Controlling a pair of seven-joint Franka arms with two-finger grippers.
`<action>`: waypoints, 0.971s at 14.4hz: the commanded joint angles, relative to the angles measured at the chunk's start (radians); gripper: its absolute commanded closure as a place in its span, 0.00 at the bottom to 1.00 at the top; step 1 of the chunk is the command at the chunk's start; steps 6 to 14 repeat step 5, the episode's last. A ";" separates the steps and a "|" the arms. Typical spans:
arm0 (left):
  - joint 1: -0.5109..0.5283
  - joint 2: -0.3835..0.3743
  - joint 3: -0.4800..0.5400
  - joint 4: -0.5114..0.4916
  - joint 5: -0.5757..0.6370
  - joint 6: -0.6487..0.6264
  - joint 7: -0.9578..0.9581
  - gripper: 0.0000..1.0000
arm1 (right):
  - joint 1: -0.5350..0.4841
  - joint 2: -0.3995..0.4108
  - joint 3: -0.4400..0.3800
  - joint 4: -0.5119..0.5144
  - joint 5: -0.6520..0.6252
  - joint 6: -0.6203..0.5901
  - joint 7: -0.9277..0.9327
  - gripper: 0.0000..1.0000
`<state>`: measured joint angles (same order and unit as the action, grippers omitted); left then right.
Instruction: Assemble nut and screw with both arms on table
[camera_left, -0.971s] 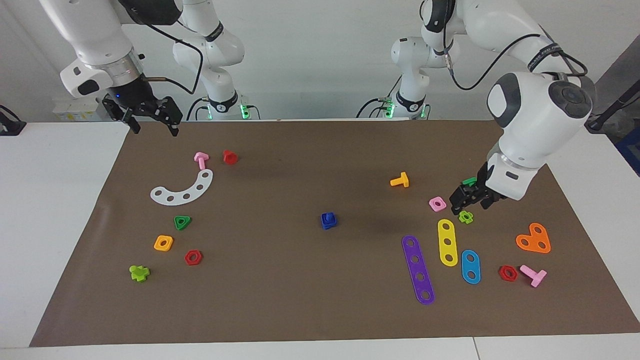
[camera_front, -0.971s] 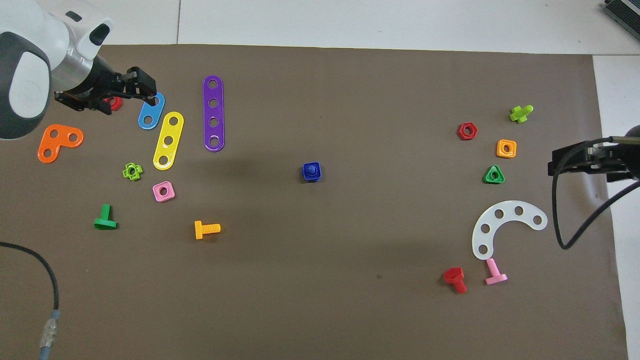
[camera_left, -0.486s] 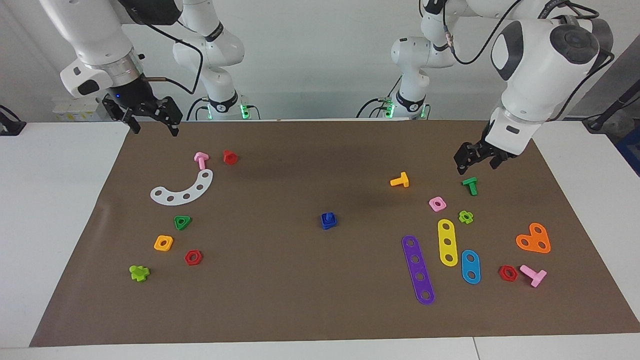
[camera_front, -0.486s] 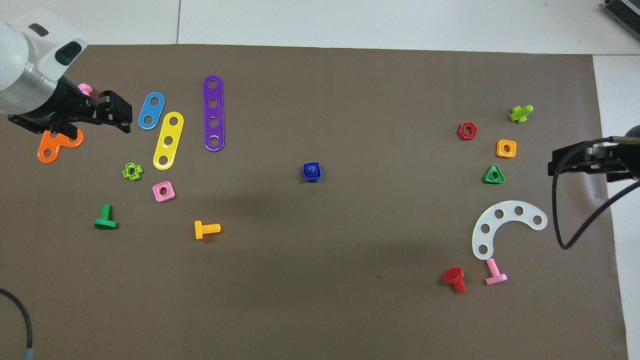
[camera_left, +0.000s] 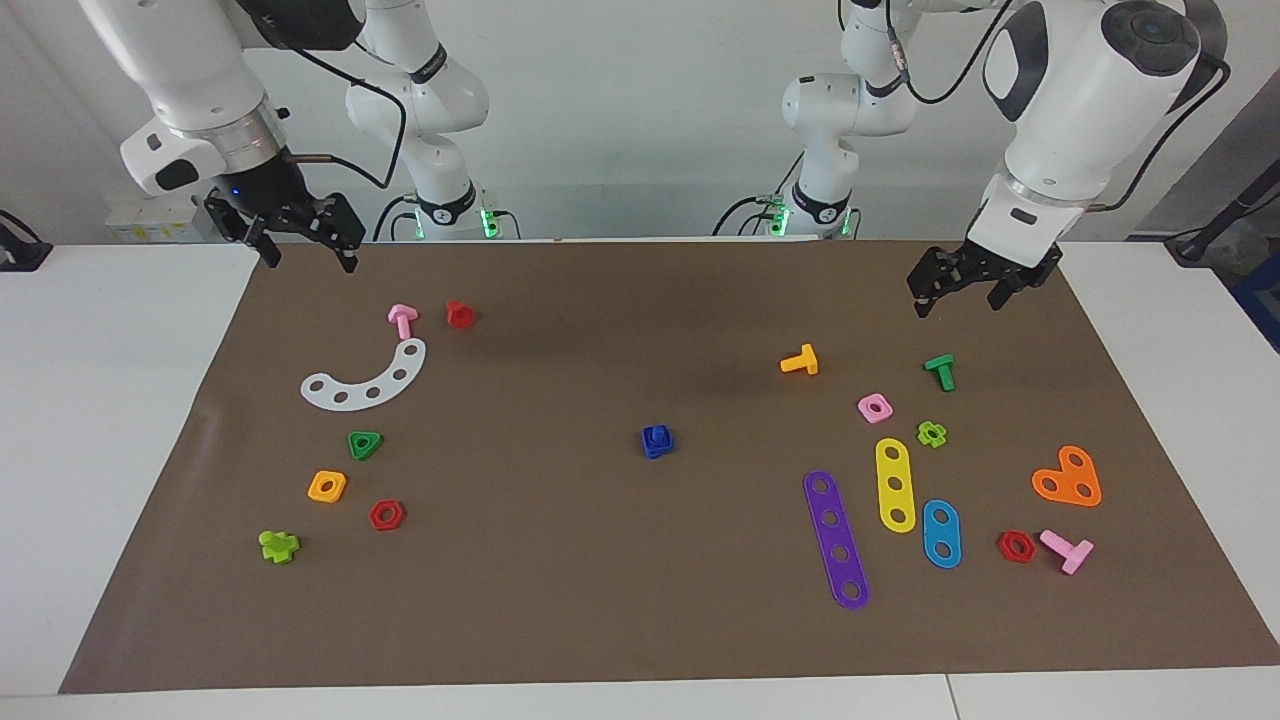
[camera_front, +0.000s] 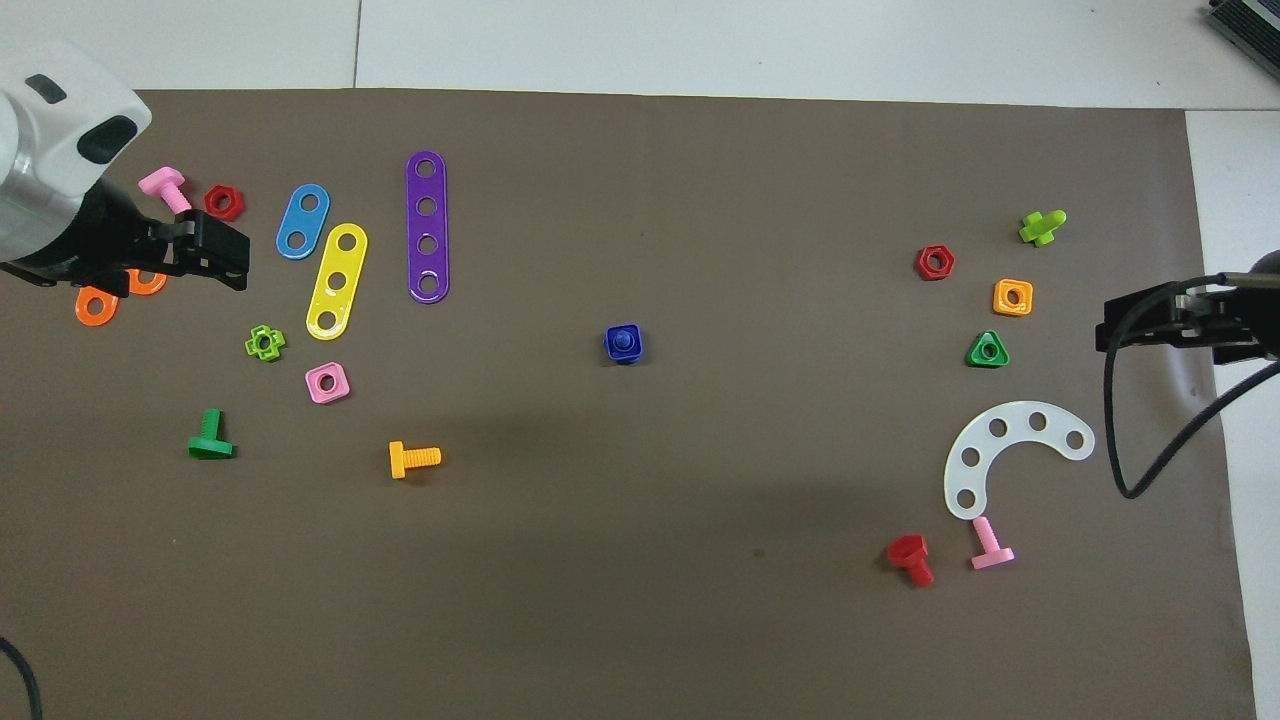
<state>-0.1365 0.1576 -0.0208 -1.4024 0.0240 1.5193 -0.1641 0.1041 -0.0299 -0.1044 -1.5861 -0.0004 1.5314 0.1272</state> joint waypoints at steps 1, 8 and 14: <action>0.000 -0.023 0.001 -0.033 0.017 0.038 0.017 0.00 | -0.006 -0.015 0.003 -0.011 0.019 -0.010 -0.026 0.00; 0.000 -0.024 0.001 -0.038 0.014 0.042 0.015 0.00 | -0.006 -0.013 0.002 -0.011 0.019 -0.010 -0.026 0.00; 0.000 -0.024 0.001 -0.038 0.014 0.042 0.015 0.00 | -0.006 -0.013 0.002 -0.011 0.019 -0.010 -0.026 0.00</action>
